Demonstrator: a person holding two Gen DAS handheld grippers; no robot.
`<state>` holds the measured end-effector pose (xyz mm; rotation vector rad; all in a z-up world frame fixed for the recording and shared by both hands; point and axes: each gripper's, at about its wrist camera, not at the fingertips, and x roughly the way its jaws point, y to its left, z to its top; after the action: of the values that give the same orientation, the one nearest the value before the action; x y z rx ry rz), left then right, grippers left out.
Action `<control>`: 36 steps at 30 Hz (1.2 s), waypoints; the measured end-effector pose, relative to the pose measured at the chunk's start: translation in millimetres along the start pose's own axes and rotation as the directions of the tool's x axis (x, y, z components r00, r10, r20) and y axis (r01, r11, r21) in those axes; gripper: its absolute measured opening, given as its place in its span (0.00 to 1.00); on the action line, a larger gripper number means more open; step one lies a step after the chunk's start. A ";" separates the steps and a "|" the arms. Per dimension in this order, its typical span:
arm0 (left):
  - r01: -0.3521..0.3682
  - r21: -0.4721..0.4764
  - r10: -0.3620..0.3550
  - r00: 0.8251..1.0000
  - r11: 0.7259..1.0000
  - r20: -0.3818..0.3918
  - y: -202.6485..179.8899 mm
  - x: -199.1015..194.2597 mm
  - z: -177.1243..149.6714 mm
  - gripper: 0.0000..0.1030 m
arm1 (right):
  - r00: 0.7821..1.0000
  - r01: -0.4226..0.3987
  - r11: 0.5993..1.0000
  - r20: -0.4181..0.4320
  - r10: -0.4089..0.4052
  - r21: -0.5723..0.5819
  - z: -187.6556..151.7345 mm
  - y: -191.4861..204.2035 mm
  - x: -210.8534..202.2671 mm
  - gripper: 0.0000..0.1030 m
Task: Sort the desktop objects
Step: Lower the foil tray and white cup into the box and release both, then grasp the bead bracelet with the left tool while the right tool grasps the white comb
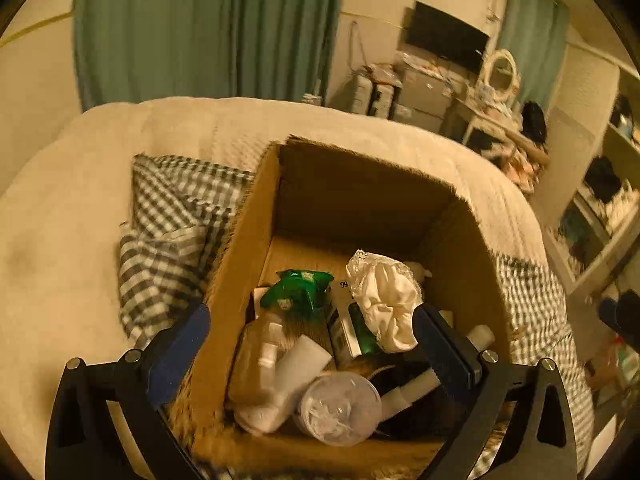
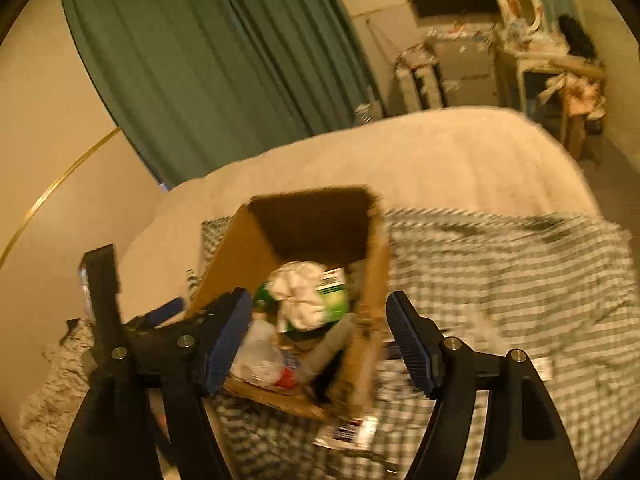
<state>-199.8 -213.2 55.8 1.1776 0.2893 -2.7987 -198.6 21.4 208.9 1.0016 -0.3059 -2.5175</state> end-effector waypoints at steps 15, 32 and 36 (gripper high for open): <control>0.098 0.078 -0.100 0.995 0.992 0.030 -114.4 -112.4 -74.4 1.00 | 0.977 0.188 0.981 0.110 -0.181 -0.052 -40.4 -40.8 -144.7 0.68; -0.113 0.001 0.108 0.949 0.994 -0.295 -140.3 18.3 -221.5 1.00 | 0.980 0.199 0.979 -0.032 -0.197 0.053 -116.2 -123.5 -107.4 0.68; -0.156 0.005 0.150 0.934 0.988 -0.324 -139.9 44.3 -224.1 1.00 | 0.976 0.205 0.978 -0.082 -0.201 0.044 -127.6 -134.3 -81.2 0.68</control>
<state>-96.2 -30.0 -110.0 1.5817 0.2359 -2.4573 -96.1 171.3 119.9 1.2025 -0.2586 -2.6554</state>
